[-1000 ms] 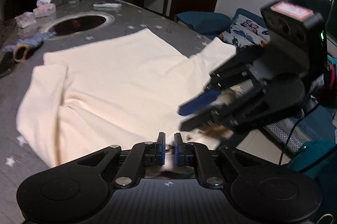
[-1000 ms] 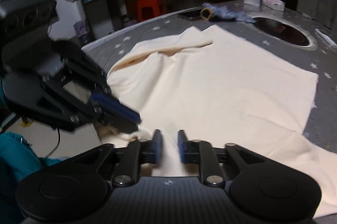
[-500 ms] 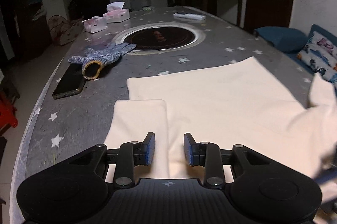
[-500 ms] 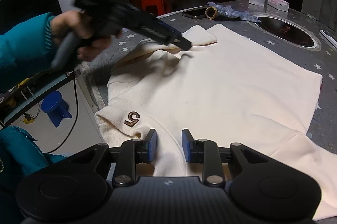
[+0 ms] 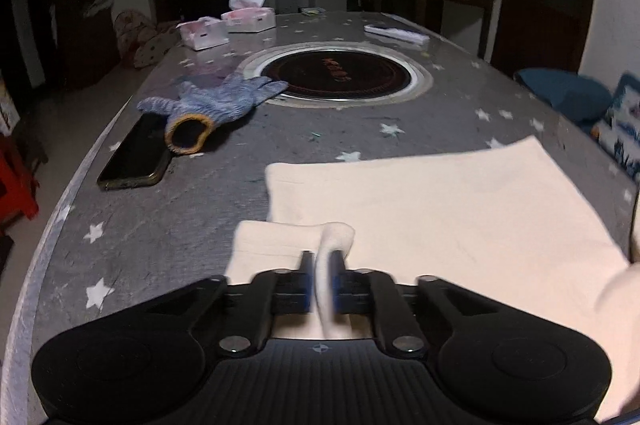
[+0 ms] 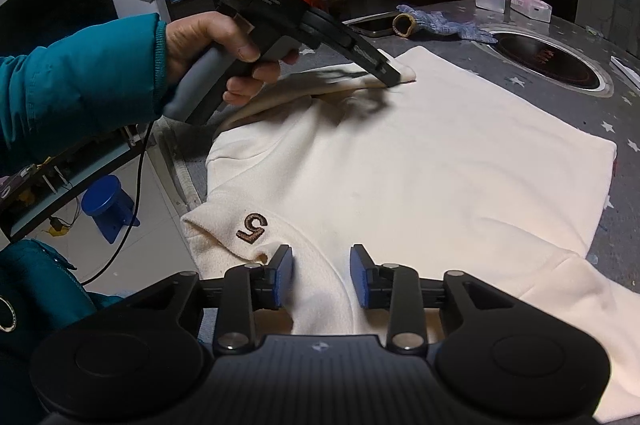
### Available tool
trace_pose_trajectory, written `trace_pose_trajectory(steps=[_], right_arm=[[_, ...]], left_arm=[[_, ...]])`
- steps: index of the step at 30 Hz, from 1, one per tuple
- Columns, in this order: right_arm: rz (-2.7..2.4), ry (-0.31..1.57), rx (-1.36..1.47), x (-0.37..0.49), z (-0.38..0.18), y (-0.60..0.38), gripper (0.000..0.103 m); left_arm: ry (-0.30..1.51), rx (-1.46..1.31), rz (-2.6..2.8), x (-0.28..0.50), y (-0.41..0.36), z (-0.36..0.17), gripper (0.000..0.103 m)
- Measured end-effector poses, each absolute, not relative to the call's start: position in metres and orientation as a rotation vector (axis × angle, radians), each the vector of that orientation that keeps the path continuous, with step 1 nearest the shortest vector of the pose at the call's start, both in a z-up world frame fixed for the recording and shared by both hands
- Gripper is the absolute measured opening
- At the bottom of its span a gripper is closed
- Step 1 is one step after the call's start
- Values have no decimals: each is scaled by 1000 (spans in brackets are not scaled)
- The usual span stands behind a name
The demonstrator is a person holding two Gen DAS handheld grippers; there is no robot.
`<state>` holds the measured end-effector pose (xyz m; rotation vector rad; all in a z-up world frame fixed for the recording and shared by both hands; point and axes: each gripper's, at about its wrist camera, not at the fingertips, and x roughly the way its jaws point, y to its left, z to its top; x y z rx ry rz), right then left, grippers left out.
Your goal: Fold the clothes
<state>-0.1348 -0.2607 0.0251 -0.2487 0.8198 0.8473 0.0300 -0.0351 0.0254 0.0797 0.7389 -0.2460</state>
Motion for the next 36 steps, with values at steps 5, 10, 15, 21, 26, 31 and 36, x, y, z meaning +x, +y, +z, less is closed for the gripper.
trace_pose_trajectory(steps=[5,10,15,21,26,31,36], right_arm=[[840,817,-254,-137,25,-260,32],[831,816,-264,-137,26,-258,32],[819,814,-273,-137,27,-256,32],[807,814,-281,-137,27,-253,33],[801,818,-287,-136,27,-251,34],[789,819,-290,-136,27,-251,38],[788,824,-294,-135,27,-250,39]], left_arm=[[648,-49,-179,8,13,51,3],[563,-155,-86,-33,72,77,3],[514,-184,11,-77,121,88,3],[605,-139,144,-103,159,57,4],[670,-106,243,-100,166,33,9],[696,-130,292,-99,174,27,10],[641,-158,139,-100,151,43,10]])
